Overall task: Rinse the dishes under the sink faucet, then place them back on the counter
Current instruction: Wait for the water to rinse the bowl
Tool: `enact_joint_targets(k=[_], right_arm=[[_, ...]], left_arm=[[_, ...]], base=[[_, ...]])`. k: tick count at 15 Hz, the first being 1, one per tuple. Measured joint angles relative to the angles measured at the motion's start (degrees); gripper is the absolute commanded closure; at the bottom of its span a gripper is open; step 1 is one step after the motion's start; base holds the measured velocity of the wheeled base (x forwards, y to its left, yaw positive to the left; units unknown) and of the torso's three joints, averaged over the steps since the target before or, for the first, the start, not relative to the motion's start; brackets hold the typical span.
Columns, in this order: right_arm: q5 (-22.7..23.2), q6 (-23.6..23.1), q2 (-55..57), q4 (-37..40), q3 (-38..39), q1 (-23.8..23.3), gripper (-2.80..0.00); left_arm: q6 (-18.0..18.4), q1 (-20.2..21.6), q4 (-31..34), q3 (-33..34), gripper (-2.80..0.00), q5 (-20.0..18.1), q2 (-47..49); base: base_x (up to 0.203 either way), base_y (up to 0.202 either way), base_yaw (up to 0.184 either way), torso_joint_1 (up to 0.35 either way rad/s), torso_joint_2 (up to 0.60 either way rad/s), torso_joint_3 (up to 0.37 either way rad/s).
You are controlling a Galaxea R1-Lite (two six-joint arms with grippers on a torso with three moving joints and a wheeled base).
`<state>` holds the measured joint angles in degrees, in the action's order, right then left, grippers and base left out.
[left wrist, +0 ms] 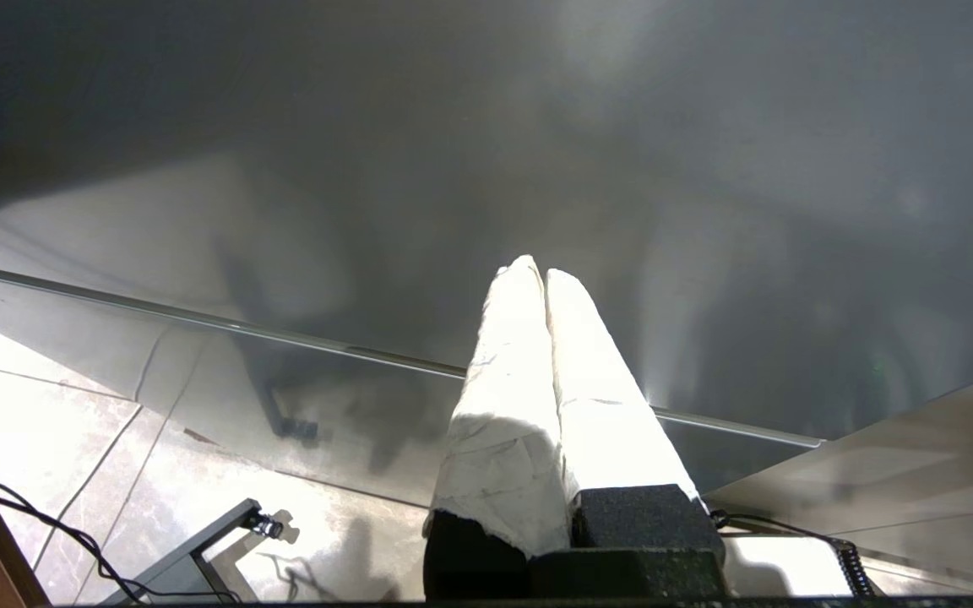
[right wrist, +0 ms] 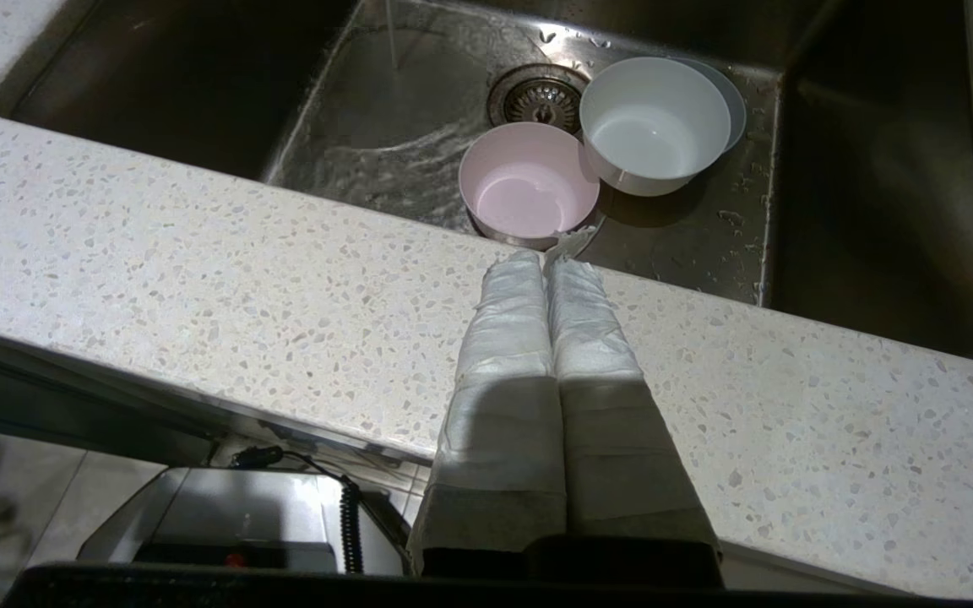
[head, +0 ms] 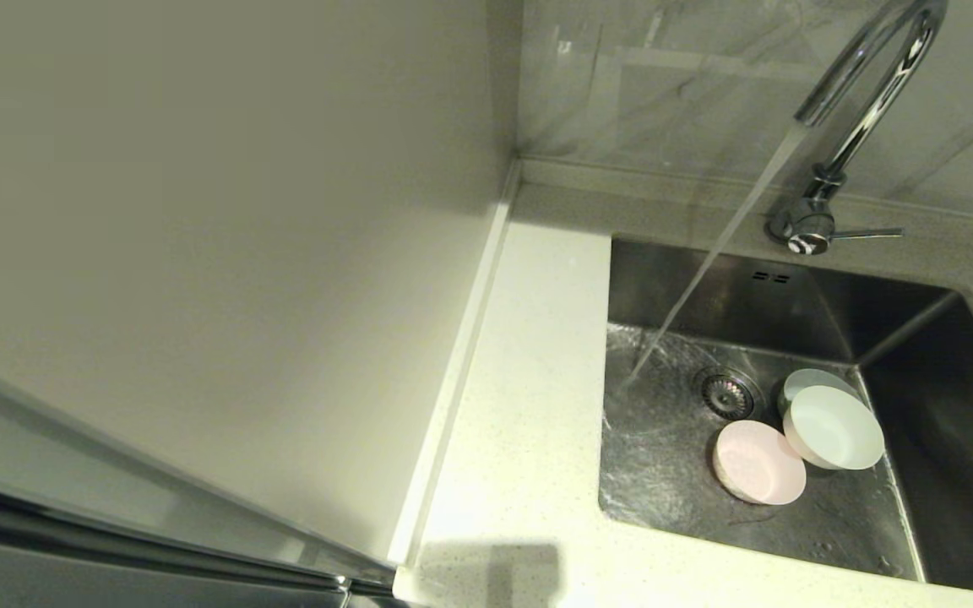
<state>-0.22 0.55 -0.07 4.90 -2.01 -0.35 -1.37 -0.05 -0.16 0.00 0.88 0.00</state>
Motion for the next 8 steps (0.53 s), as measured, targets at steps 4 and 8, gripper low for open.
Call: enact_joint_targets(k=[4,8], right_arm=[[0.0,0.0,0.0,0.0,0.0,0.0,0.0],[0.0,0.0,0.0,0.0,0.0,0.0,0.0]], left_arm=[[0.0,0.0,0.0,0.0,0.0,0.0,0.0],[0.0,0.0,0.0,0.0,0.0,0.0,0.0]], base=[[0.0,0.0,0.0,0.0,0.0,0.0],[0.0,0.0,0.0,0.0,0.0,0.0]])
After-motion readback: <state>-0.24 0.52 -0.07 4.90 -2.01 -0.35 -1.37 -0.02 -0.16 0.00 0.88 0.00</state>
